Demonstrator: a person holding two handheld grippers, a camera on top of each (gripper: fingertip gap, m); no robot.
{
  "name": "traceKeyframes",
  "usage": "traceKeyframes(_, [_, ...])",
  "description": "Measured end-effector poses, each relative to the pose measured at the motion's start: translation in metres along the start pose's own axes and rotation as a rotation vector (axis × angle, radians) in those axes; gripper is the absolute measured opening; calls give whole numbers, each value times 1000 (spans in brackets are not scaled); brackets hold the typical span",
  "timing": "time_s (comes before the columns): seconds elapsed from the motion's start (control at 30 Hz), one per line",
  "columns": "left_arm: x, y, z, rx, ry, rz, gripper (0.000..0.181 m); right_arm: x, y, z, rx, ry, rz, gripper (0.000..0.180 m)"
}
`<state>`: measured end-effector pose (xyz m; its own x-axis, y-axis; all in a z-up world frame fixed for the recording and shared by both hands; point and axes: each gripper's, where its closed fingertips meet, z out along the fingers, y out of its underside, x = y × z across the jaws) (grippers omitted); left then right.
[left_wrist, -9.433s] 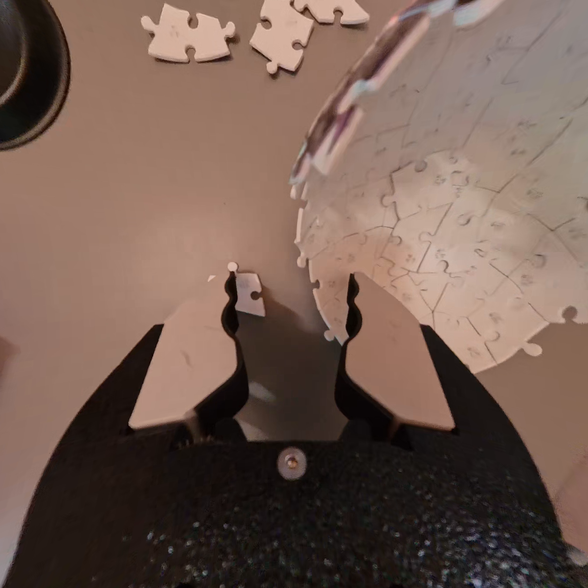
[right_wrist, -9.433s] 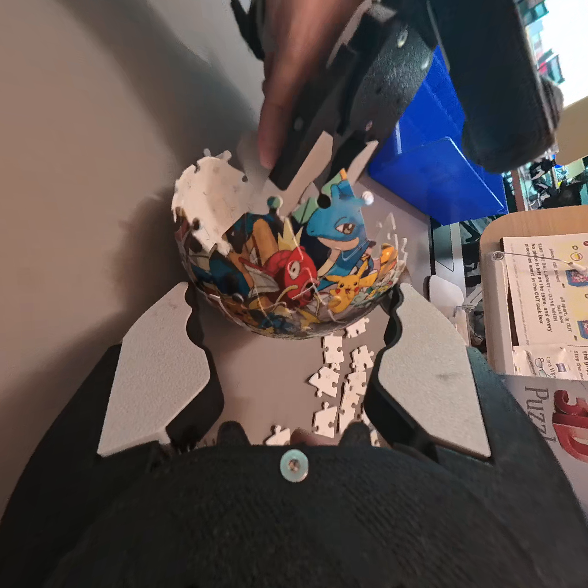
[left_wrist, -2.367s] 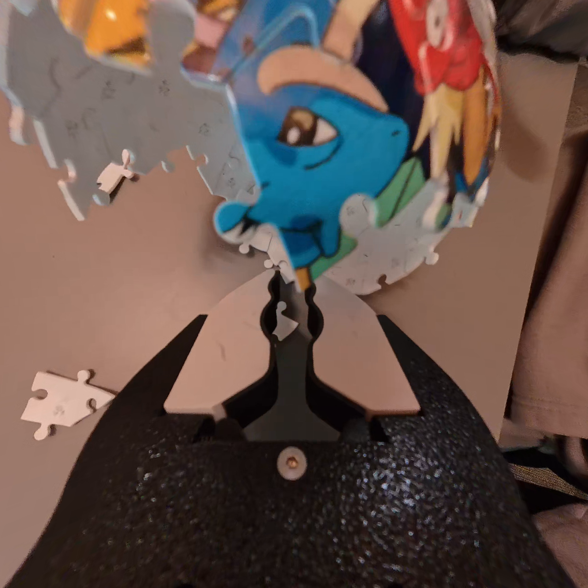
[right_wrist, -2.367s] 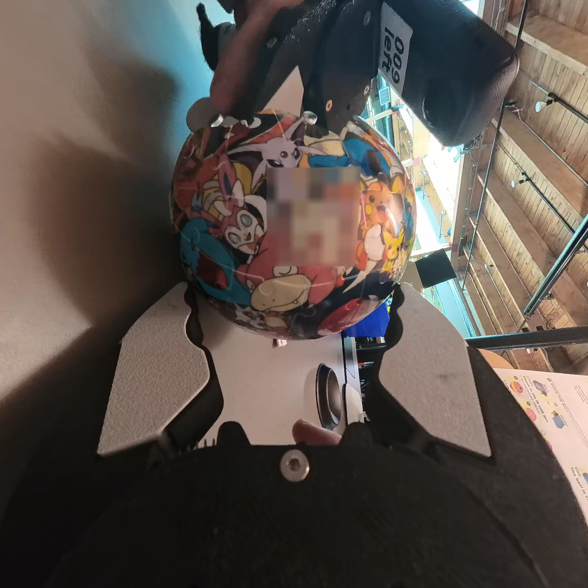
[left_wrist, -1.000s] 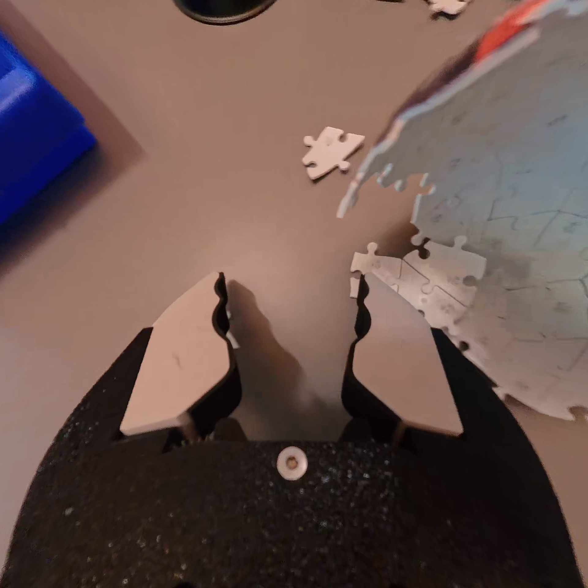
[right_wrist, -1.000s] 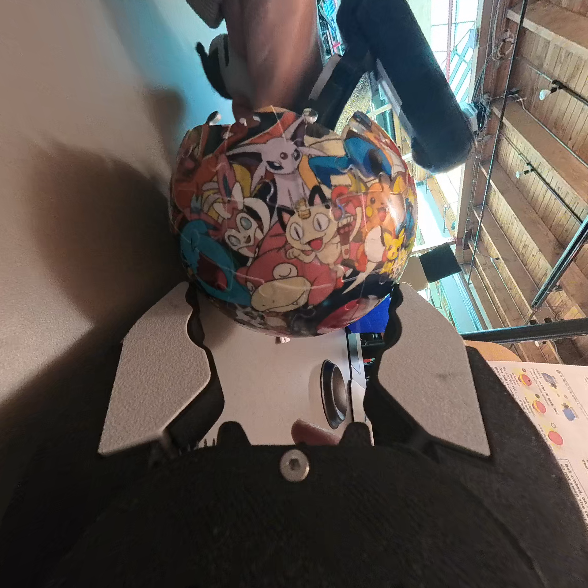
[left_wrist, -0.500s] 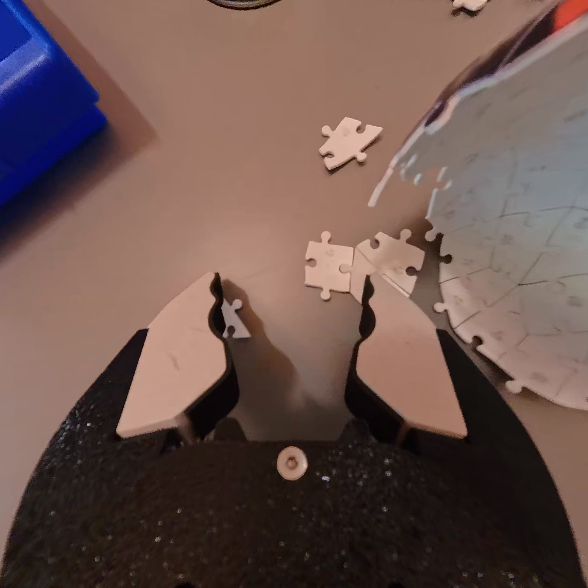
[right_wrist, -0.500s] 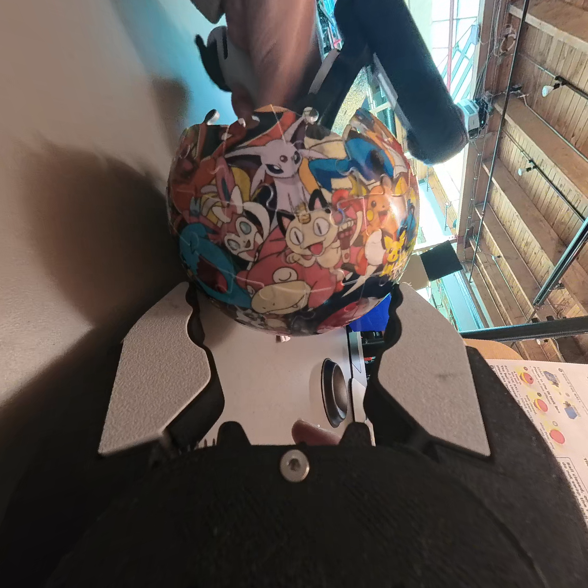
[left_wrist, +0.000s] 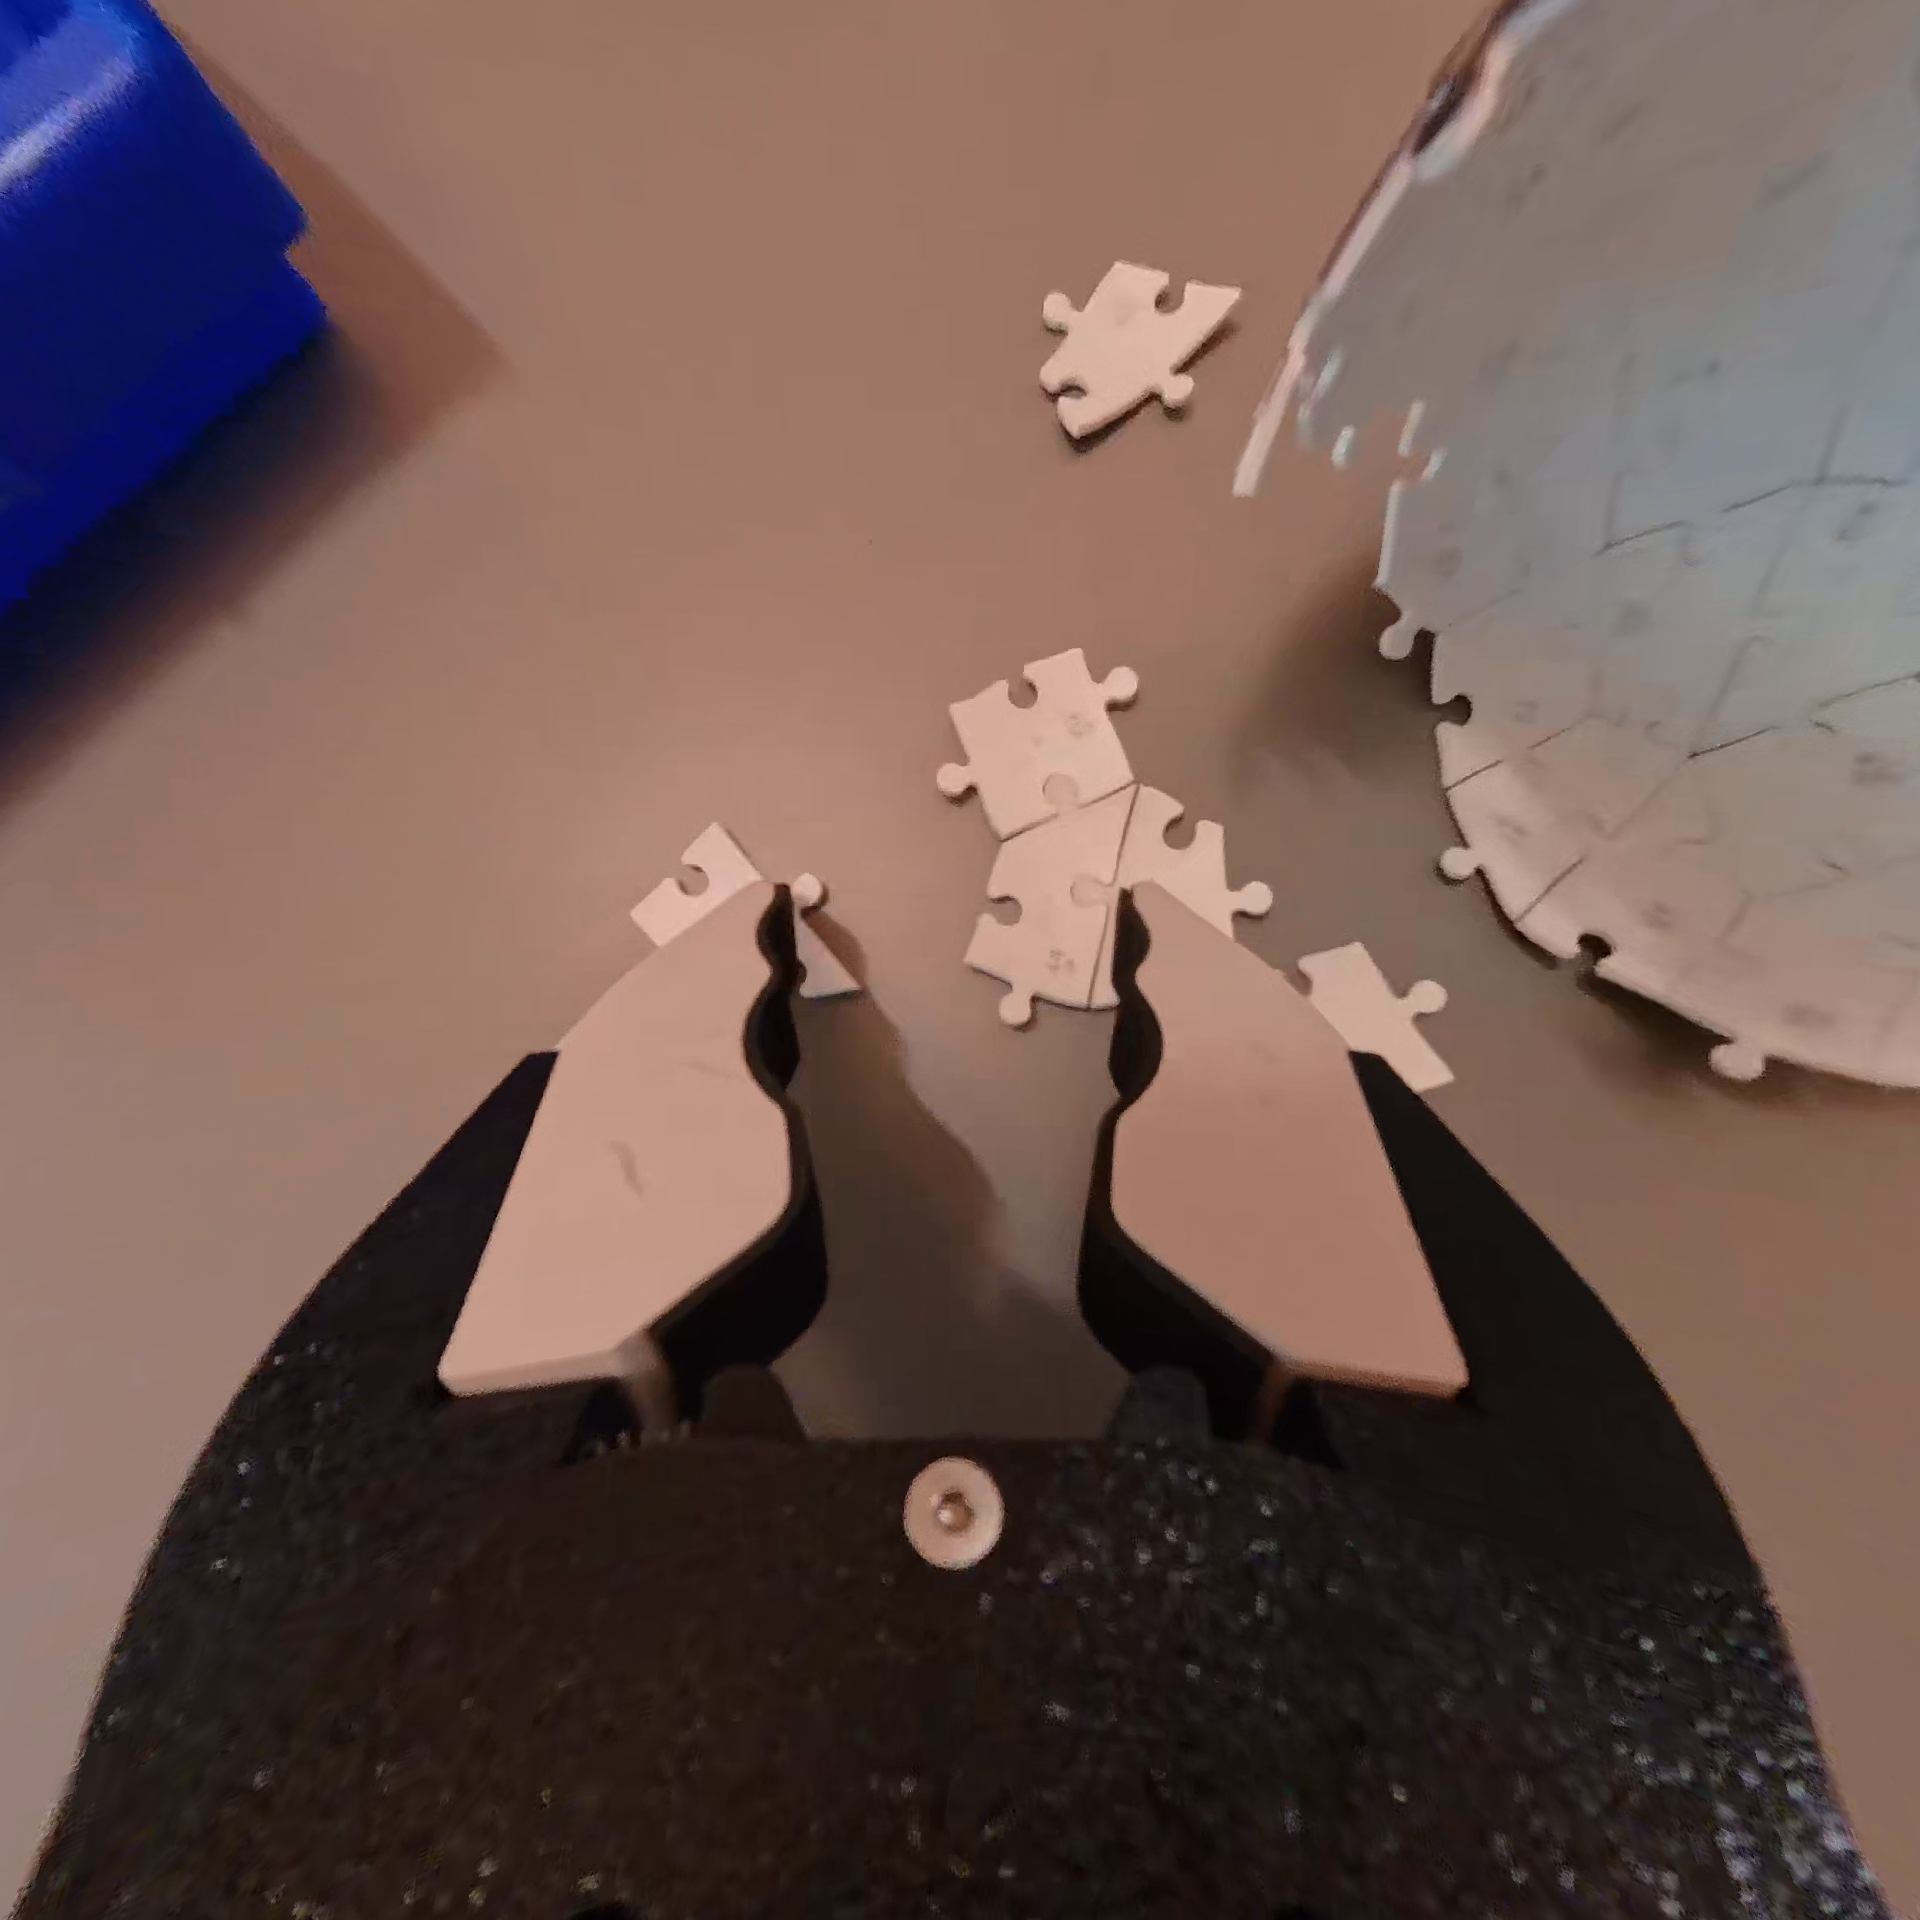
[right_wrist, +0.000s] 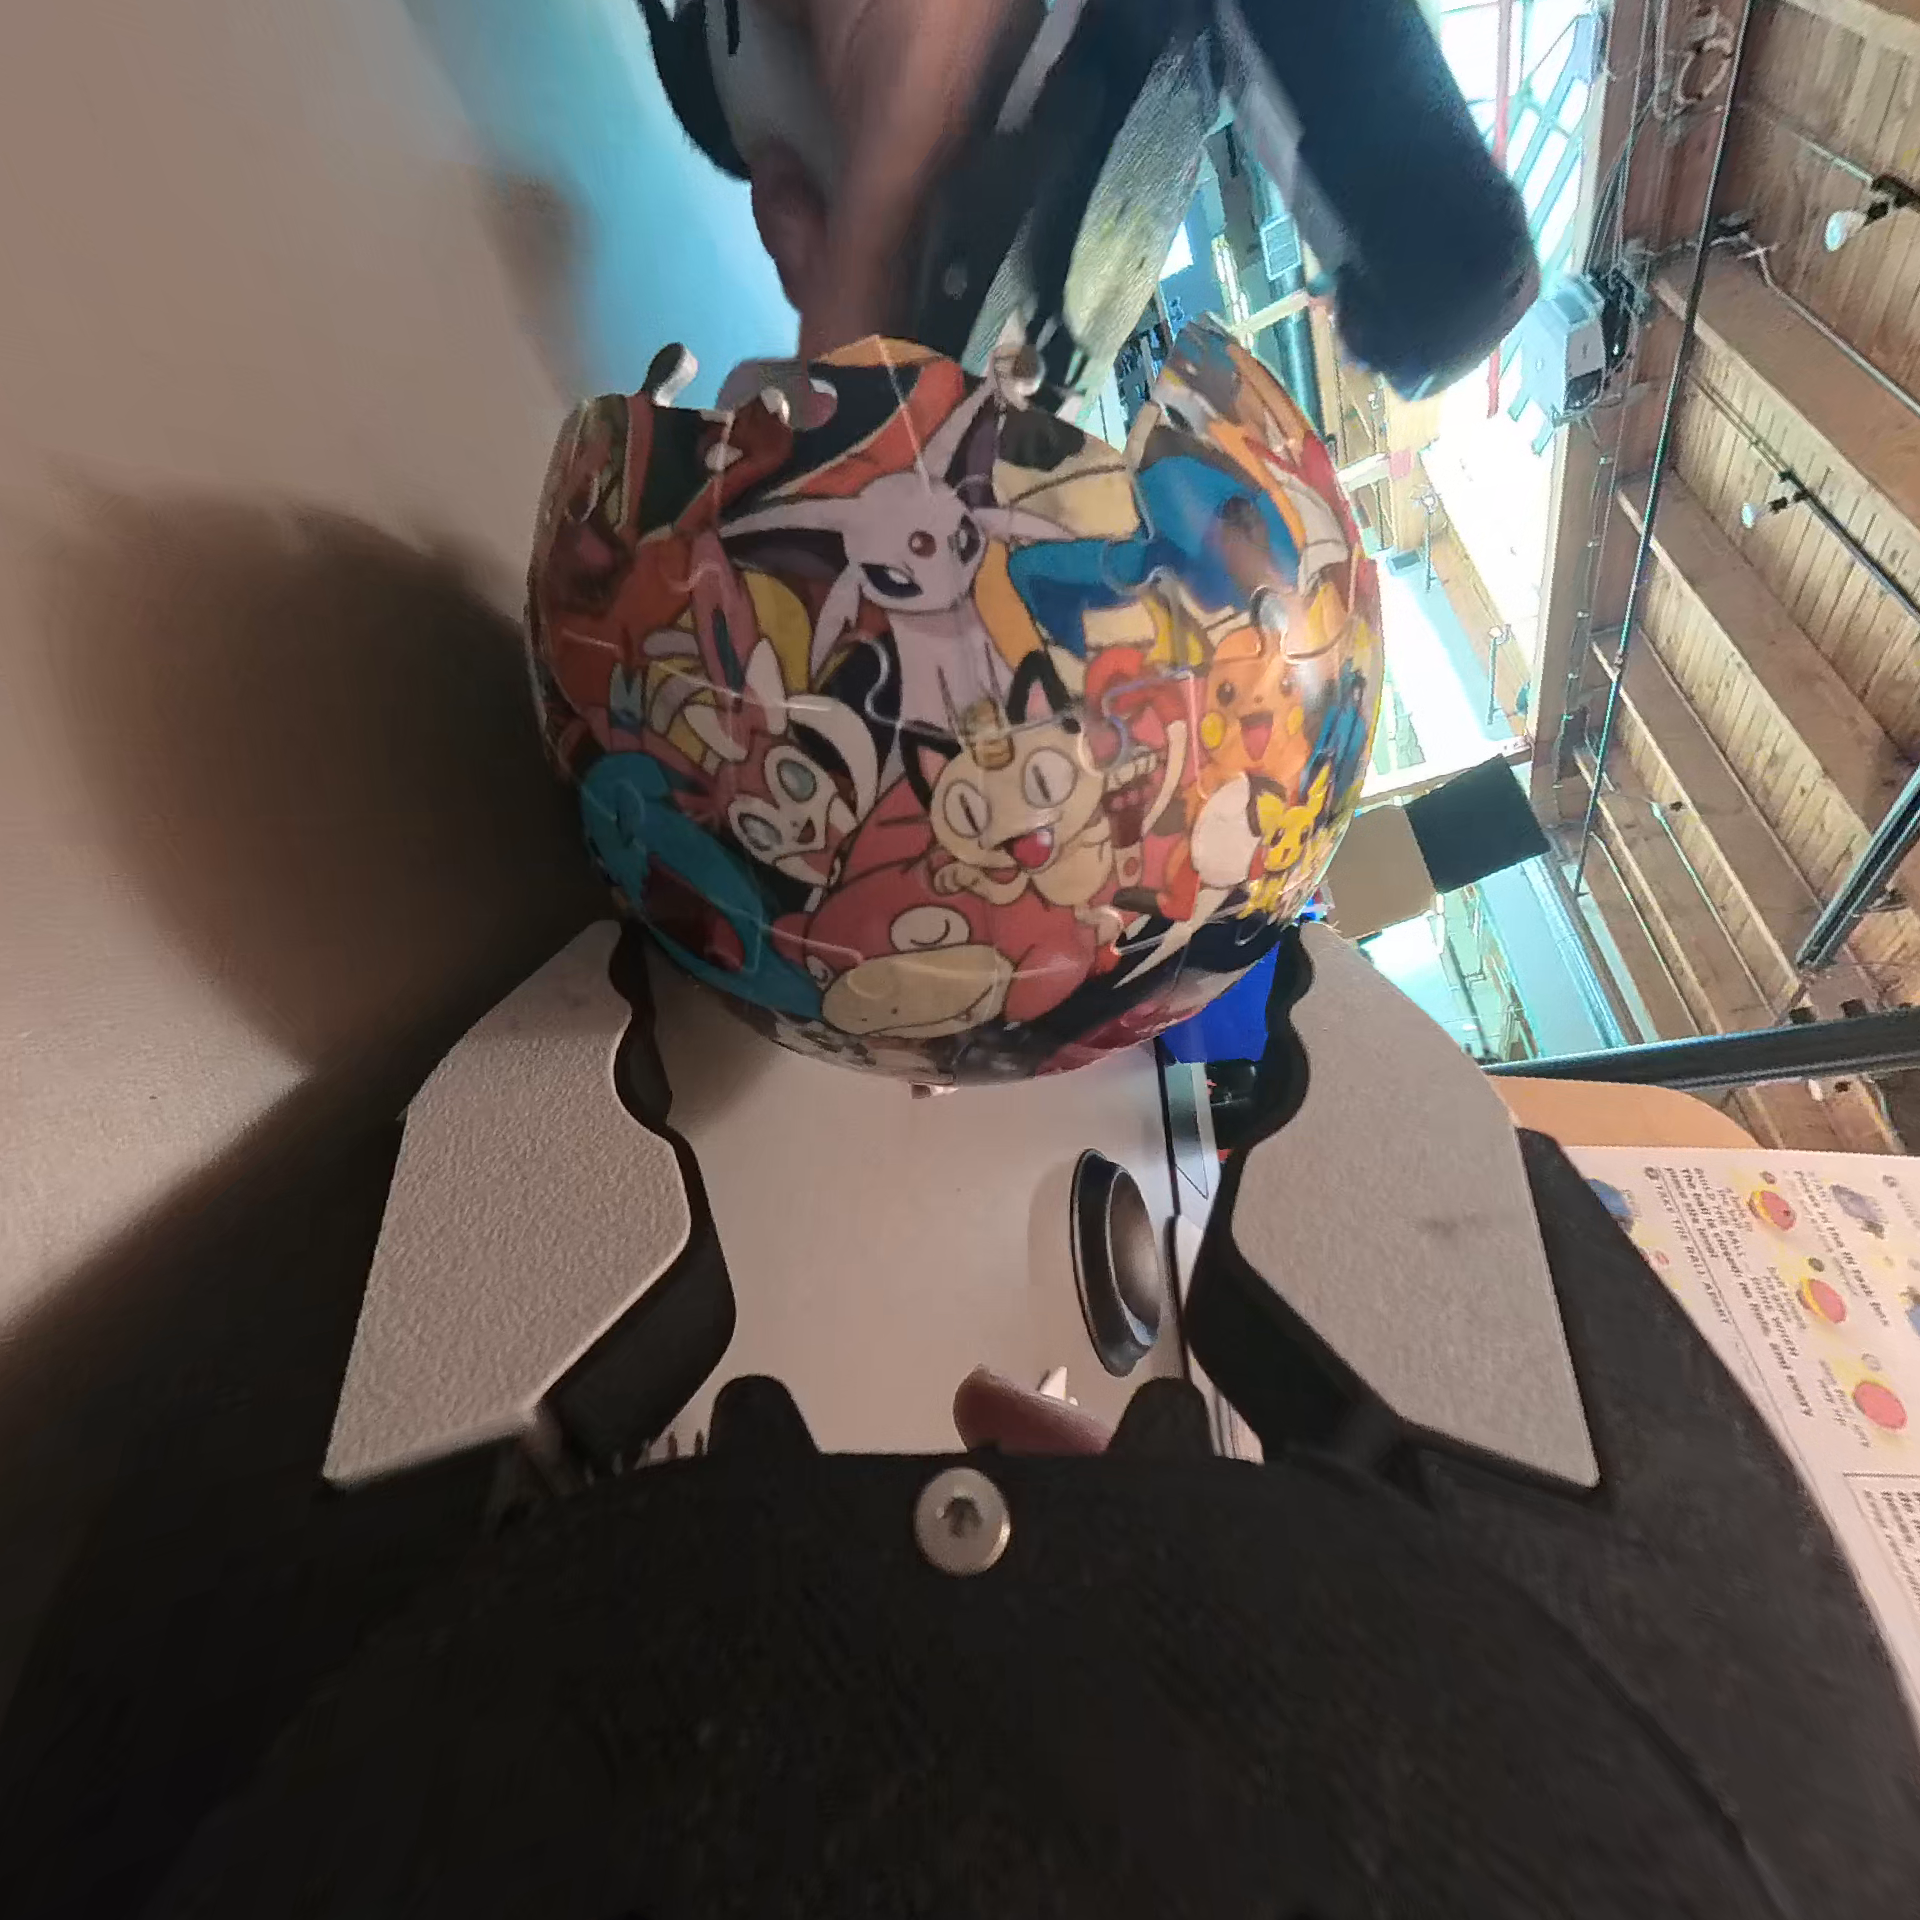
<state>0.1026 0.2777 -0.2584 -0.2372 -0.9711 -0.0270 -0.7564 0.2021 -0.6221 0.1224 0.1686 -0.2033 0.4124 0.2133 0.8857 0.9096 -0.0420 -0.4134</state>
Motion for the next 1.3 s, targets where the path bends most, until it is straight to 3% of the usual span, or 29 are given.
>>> traceKeyframes(0.13, [3,-2,1,5,11,0,51,-1,-1,0,1,1,2,111])
traceKeyframes(0.77, [4,-4,1,-2,4,-13,52,-3,-1,-1,-1,4,23,110])
traceKeyframes(1.0, [-28,-22,-10,164,-113,-102,49,-3,1,-2,-11,8,19,109])
traceKeyframes(1.2, [-4,-14,1,78,-21,3,67,-3,-1,-1,-2,11,22,108])
traceKeyframes(1.3, [-1,-15,7,49,-60,39,67,-4,-2,-1,0,11,21,108])
